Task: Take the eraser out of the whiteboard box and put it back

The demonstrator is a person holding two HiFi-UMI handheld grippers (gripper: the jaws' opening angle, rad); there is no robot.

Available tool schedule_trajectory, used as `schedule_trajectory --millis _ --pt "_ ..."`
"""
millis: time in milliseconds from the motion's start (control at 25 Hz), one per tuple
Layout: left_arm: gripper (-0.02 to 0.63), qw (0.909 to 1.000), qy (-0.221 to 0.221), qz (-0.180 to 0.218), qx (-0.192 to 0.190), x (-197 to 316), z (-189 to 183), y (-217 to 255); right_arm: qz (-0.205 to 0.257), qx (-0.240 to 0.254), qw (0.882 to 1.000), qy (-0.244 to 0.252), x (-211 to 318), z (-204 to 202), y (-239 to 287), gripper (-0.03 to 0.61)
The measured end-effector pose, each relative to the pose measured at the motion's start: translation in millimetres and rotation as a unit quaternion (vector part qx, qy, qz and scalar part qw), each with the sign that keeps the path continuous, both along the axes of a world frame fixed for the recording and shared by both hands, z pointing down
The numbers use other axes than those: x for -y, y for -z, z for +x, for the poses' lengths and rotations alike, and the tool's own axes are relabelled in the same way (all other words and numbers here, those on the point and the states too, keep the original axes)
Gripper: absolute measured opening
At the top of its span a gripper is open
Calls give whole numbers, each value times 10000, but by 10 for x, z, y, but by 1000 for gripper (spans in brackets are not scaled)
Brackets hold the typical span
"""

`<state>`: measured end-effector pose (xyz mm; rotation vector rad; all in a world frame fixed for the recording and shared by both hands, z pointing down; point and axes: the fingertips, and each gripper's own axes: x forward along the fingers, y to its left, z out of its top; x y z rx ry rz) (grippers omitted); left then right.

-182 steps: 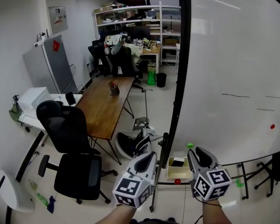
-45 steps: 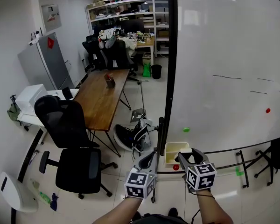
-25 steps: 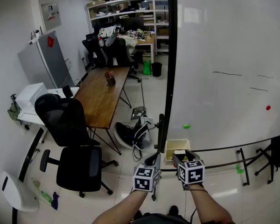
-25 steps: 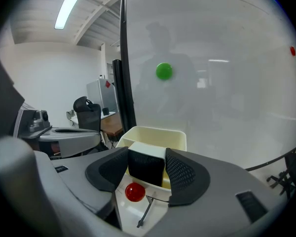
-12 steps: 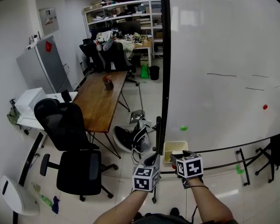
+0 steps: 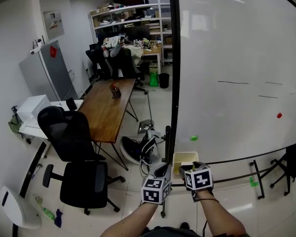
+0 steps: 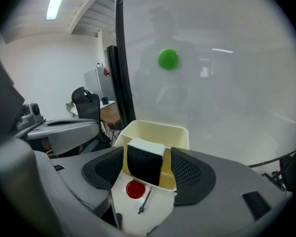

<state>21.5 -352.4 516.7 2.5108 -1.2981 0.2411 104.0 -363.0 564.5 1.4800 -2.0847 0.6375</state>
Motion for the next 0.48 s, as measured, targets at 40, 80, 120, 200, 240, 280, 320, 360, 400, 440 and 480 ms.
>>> schedule_trajectory --millis 40,80,120,200,240,280,320,360,400,440,480 --pt "26 10000 17 6 -26 -5 -7 20 59 30 10000 -20 -7 14 45 327" --pt "26 10000 33 20 -60 -13 -15 52 137 75 9999 -47 -15 31 111 327" --pt "26 9999 39 49 -97 -25 -19 99 227 137 9996 -73 -25 50 190 327" --pt "26 9997 28 167 -161 -51 -21 233 436 355 9984 -63 -49 79 371 327" --pt "26 9995 37 244 -186 -57 -33 314 564 500 9971 -33 -61 86 484 327" --pt "26 9992 63 321 -213 -61 -54 402 714 639 9954 -1 -77 91 617 327" --pt "26 9988 89 403 -247 -66 -78 497 884 759 9932 35 -95 97 766 327" --pt "25 9983 99 502 -287 -75 -99 600 1068 855 9906 79 -119 105 924 312" --pt "25 9975 91 618 -327 -90 -117 707 1263 931 9875 129 -149 117 1086 280" --pt "25 9965 72 746 -365 -112 -135 813 1469 993 9840 177 -184 130 1248 257" --pt "26 9954 46 875 -397 -137 -152 916 1687 1040 9799 221 -223 146 1406 242"
